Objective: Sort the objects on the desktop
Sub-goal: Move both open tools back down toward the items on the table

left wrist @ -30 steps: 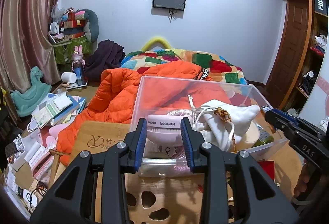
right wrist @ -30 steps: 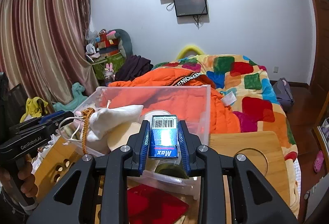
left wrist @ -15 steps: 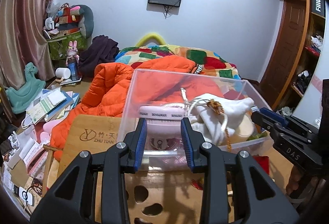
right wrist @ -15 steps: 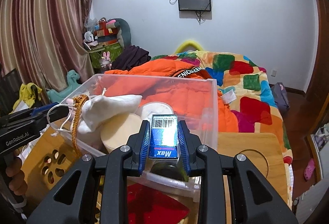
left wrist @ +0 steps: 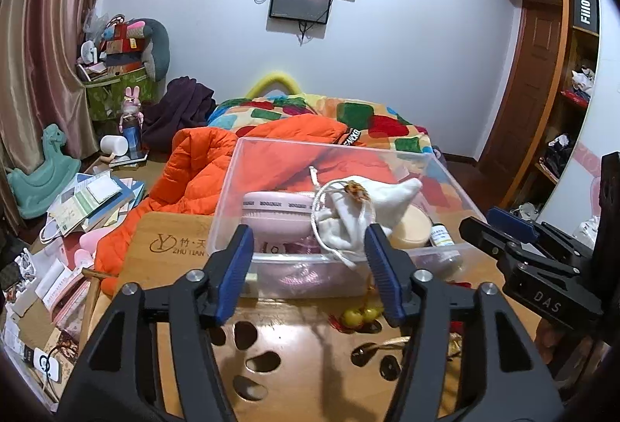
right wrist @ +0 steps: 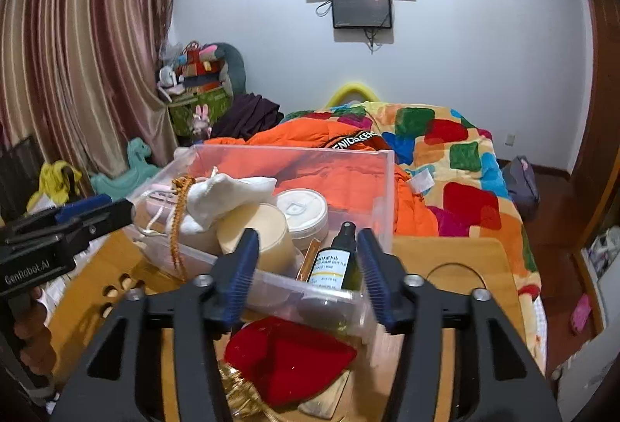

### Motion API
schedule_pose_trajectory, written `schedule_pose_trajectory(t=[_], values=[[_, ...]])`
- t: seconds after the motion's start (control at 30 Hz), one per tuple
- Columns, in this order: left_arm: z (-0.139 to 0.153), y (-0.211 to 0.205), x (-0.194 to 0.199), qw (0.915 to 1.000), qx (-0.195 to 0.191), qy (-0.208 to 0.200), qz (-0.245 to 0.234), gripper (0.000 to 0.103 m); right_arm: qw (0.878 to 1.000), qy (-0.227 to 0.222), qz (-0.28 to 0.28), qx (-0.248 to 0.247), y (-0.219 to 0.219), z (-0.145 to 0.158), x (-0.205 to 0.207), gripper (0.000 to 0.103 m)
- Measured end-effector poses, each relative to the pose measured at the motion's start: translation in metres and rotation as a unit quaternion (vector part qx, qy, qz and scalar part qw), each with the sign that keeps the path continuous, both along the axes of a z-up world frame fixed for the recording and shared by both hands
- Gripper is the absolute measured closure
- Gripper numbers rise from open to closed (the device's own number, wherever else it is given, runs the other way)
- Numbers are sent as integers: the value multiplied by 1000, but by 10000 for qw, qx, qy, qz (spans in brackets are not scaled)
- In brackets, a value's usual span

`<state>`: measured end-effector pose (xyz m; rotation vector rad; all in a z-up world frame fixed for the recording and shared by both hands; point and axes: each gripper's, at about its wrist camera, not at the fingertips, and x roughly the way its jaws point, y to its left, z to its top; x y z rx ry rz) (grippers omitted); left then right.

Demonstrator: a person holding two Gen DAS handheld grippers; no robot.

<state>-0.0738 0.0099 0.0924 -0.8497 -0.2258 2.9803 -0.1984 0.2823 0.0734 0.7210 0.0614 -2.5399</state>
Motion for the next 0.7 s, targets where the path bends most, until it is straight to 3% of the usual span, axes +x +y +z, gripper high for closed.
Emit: schedule_pose_trajectory(t=[0.3,0.53,0.7], values=[[-7,7,15,9999,-61,-104,-22,36,9996,-151,-233,13,21,-11,20,44],[-35,15,10,9984,-44,-553,-71,36,9970,-324,-634,304,42,-37,30,44],[-55,23,2,9963,-58,-845,-114,36,9957,-468,-633,485,51,-54,36,44]])
